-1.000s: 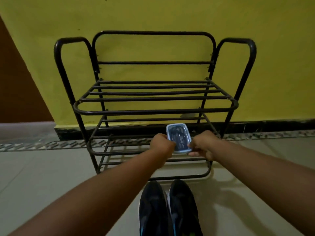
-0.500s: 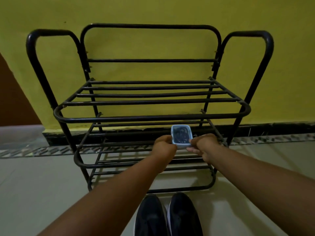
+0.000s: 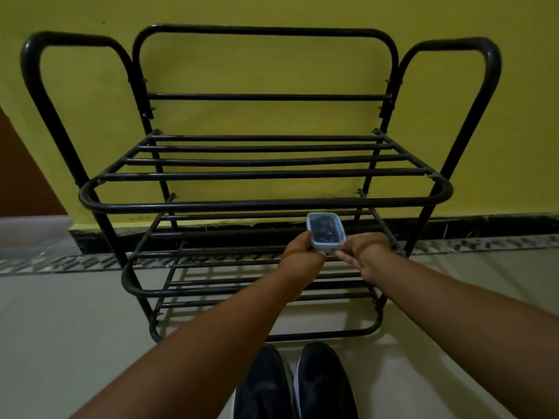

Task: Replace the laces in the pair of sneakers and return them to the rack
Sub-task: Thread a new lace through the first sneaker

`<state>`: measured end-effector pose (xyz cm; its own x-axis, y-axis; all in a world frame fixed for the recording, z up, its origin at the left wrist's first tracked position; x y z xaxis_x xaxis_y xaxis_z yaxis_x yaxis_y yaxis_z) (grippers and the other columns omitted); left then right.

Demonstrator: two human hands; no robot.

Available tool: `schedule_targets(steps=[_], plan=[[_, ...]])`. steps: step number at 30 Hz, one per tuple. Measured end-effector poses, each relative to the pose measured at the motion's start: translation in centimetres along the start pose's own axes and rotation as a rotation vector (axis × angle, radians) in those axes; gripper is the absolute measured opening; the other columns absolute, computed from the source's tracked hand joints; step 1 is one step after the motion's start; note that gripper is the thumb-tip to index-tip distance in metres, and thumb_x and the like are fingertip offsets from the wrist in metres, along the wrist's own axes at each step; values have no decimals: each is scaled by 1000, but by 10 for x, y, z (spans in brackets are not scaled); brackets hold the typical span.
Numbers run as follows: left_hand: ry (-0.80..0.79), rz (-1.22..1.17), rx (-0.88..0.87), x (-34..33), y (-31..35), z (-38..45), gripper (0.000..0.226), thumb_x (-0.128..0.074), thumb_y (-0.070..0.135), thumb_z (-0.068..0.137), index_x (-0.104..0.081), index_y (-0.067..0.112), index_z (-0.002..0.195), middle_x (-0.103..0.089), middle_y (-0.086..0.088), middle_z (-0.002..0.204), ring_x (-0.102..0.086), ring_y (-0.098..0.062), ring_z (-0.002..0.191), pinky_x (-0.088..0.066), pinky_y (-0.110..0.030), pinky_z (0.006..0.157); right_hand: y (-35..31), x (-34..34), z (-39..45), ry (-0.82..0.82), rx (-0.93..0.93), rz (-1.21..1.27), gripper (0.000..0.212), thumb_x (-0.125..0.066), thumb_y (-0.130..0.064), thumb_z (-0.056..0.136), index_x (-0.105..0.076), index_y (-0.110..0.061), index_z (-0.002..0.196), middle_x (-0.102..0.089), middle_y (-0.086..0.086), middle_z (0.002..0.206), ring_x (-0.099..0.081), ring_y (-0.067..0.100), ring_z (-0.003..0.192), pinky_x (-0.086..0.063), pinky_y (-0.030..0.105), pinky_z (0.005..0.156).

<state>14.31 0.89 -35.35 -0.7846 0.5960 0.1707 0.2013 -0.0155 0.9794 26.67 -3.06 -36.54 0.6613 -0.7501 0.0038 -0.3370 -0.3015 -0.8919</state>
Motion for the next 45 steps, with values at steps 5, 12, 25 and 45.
schedule_targets(steps=[5, 12, 25, 45], plan=[[1, 3, 19, 1, 4, 2, 34, -52, 1, 92, -52, 23, 118, -60, -3, 117, -54, -17, 110, -44, -31, 94, -1, -4, 4, 9, 12, -14, 20, -58, 5, 87, -58, 4, 108, -65, 21, 107, -67, 30, 86, -56, 33, 77], [28, 37, 64, 7, 1, -7, 39, -54, 4, 92, -48, 17, 128, -57, -1, 116, -53, -12, 104, -40, -26, 85, -9, 3, 6, 121, 103, -95, 18, -60, -9, 90, -60, 2, 104, -66, 17, 93, -65, 23, 73, -57, 32, 72], [98, 449, 1, 54, 52, -108, 22, -58, 17, 92, -66, 8, 111, -65, -6, 94, -57, -12, 78, -45, -19, 64, -8, 10, -96, 34, 278, -455, 6, -44, -7, 93, -45, -13, 95, -44, 7, 71, -40, 20, 57, -34, 29, 50], [-73, 781, 313, 98, -221, -338, 36, -50, -1, 80, -67, 12, 108, -65, -3, 112, -59, -17, 103, -39, -13, 75, 303, -64, -284, -1033, 607, -1548, 26, -54, -18, 91, -58, 2, 106, -52, 19, 113, -54, 35, 106, -45, 37, 81]])
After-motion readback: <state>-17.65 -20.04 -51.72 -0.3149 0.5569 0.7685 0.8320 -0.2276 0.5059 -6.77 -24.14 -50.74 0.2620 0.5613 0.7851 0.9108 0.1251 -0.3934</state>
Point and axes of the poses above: each hand's wrist, its own z-axis towards the middle knuckle, its own x-axis out of the back of the hand, y = z × x, the point moved 7 cm from there along z, towards the middle knuckle
